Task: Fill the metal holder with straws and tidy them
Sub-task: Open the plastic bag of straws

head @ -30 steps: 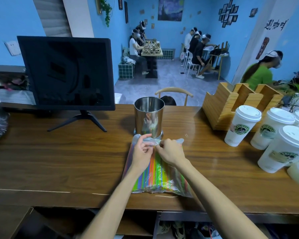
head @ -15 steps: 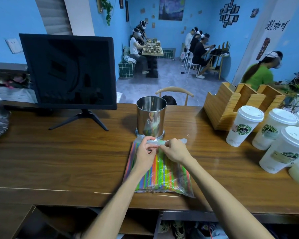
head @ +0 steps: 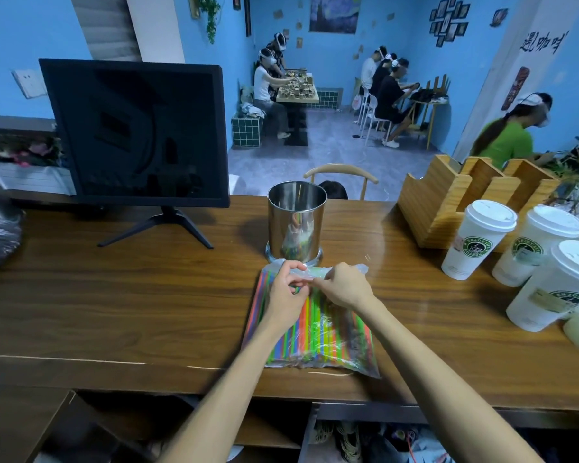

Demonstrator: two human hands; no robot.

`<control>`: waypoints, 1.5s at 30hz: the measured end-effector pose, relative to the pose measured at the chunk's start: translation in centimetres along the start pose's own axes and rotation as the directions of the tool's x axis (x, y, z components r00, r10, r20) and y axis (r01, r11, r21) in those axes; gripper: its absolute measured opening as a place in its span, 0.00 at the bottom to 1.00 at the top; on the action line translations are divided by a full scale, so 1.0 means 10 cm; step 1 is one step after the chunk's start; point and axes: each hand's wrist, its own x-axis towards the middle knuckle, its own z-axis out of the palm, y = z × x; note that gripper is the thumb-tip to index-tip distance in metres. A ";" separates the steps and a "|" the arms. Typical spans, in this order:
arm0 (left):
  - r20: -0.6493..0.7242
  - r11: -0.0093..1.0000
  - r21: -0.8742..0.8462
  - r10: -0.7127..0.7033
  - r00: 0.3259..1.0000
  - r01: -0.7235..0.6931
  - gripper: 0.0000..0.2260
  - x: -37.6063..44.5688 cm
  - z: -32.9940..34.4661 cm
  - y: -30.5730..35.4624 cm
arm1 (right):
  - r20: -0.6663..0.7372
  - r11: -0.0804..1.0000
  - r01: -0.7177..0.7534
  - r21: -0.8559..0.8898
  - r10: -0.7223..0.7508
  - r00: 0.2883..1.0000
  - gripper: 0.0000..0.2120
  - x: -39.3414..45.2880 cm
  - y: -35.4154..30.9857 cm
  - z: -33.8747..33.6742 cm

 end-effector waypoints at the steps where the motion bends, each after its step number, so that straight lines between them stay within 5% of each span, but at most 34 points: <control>1: 0.000 1.000 0.005 -0.001 1.000 0.001 0.19 0.00 0.00 0.01 | 0.014 1.000 0.018 -0.008 -0.018 1.000 0.25 0.01 0.00 -0.02; 12: 0.008 0.999 0.040 0.008 1.000 -0.008 0.20 0.02 0.01 -0.01 | 0.089 0.998 0.055 -0.041 -0.051 0.995 0.20 0.02 0.04 -0.24; 26: 0.028 0.995 0.093 -0.023 0.999 0.020 0.28 0.01 0.04 -0.01 | 0.068 0.999 -0.031 -0.039 0.034 0.997 0.26 -0.10 -0.01 -0.09; 32: 0.019 0.996 0.087 0.001 1.000 -0.002 0.20 0.01 0.04 -0.01 | 0.030 0.999 0.004 -0.037 -0.003 1.000 0.19 -0.18 0.07 -0.06; 45: 0.045 0.979 0.200 0.034 0.998 -0.042 0.21 -0.01 0.02 -0.01 | 0.013 0.999 0.048 -0.022 -0.047 0.999 0.12 -0.04 0.20 -0.47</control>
